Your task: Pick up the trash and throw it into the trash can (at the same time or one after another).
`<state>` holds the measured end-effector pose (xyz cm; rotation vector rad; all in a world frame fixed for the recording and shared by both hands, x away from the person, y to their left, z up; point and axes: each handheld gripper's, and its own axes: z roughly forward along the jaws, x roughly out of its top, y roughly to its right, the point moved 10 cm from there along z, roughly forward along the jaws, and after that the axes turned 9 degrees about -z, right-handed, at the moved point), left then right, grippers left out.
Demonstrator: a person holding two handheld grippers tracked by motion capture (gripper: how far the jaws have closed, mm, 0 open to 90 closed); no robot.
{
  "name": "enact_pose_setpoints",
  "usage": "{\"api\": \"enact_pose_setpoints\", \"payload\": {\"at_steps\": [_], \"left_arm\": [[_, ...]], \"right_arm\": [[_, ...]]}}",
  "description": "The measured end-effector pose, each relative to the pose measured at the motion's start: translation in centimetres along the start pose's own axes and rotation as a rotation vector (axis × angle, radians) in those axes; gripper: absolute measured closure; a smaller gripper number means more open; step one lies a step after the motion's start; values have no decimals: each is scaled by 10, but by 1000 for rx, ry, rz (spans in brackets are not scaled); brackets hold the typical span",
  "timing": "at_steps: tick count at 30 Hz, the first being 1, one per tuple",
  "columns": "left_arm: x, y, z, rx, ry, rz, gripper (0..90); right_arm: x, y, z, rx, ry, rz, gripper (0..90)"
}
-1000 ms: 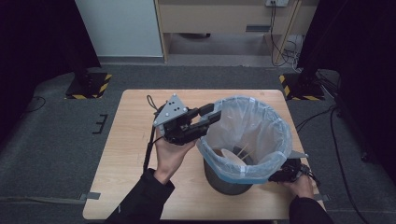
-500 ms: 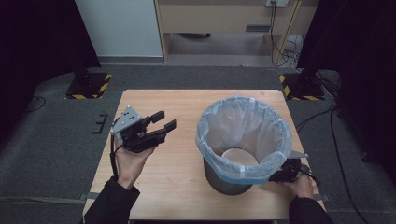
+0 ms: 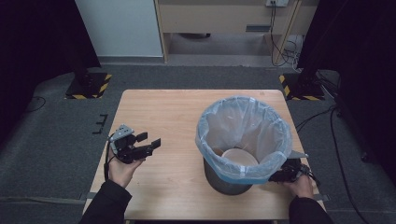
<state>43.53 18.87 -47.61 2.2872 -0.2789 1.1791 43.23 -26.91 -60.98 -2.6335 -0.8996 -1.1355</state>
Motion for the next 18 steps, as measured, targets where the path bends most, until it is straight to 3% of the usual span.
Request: {"api": "enact_pose_setpoints", "payload": {"at_steps": [2,3,4,5,6,7,8,11,14,15,18], "left_arm": [[-19,-25,8,53,-65,-50,260],[-23,-30,9,60,-79,-66,246],[-23,-30,9,60,-79,-66,245],[-32,-43,13,89,-114,-78,239],[-32,-43,13,89,-114,-78,232],[-43,-57,15,141,-160,-62,222],[-48,-61,16,151,-184,-71,222],[-63,-72,19,173,-243,-82,205],[-70,-78,20,198,-266,-68,182],[-77,-83,21,225,-293,-55,168],[-83,-86,22,236,-315,-52,154]], "right_arm": [[0,0,0,0,0,0,4],[0,0,0,0,0,0,4],[0,0,0,0,0,0,4],[0,0,0,0,0,0,3],[0,0,0,0,0,0,3],[0,0,0,0,0,0,3],[0,0,0,0,0,0,4],[0,0,0,0,0,0,4],[0,0,0,0,0,0,4],[0,0,0,0,0,0,4],[0,0,0,0,0,-1,4]]}}
